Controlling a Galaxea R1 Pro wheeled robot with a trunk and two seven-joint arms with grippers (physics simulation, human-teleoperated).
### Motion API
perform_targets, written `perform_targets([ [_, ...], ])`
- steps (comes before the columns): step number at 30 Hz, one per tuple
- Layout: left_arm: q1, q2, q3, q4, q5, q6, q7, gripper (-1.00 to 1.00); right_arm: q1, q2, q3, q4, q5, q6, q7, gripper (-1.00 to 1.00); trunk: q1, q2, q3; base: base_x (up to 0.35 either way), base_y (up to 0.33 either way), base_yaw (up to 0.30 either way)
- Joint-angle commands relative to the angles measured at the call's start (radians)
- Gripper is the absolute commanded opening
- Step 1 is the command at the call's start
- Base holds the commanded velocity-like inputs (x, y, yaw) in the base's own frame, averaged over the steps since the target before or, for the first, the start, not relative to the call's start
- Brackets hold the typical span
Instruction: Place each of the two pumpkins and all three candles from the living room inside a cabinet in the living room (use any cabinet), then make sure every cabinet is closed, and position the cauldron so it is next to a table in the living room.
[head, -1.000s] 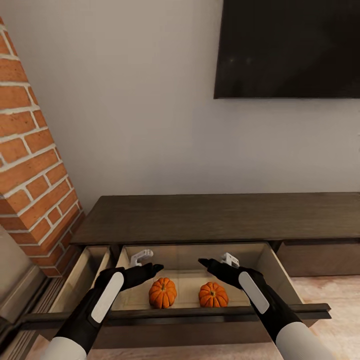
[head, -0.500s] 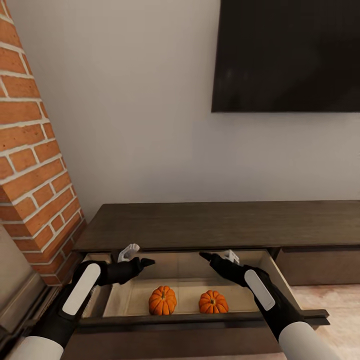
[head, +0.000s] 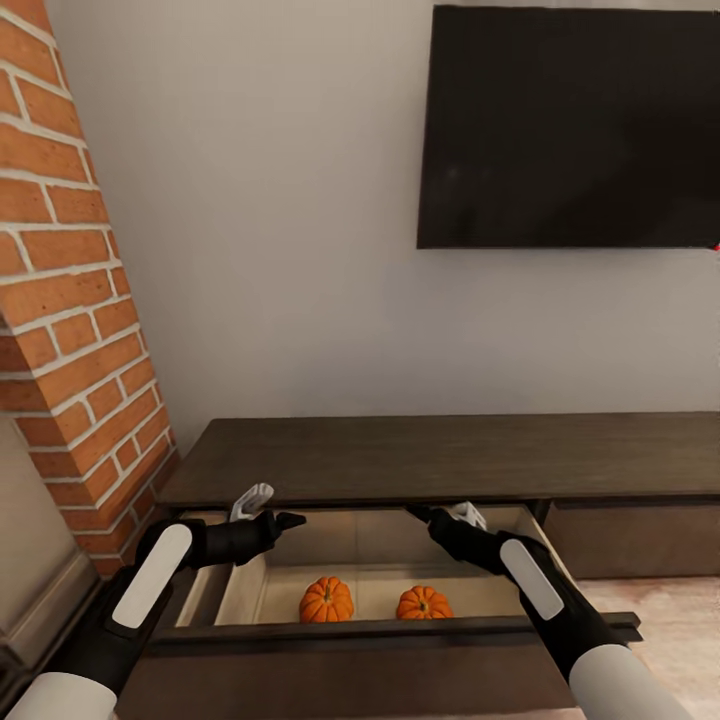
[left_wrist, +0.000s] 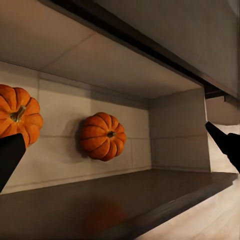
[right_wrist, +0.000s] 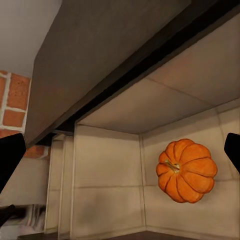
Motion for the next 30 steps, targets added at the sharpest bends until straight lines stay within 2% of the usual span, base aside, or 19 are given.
perform_targets([
  [1, -0.001, 0.001, -0.002, -0.001, 0.010, 0.001, 0.010, 1.00, 0.001, -0.001, 0.002, -0.001, 0.000, 0.002, 0.002, 1.00, -0.001, 0.000, 0.003, -0.017, 0.000, 0.000],
  [14, -0.001, 0.007, 0.003, -0.001, 0.035, 0.001, 0.010, 1.00, 0.005, -0.002, 0.002, -0.001, -0.001, -0.005, 0.016, 1.00, -0.007, 0.003, 0.053, -0.002, 0.000, 0.000],
  [30, -0.001, 0.012, 0.005, -0.001, 0.036, 0.001, 0.010, 1.00, 0.006, -0.001, -0.006, -0.002, -0.001, -0.001, 0.017, 1.00, -0.068, 0.115, 0.103, -0.037, 0.018, 0.000],
])
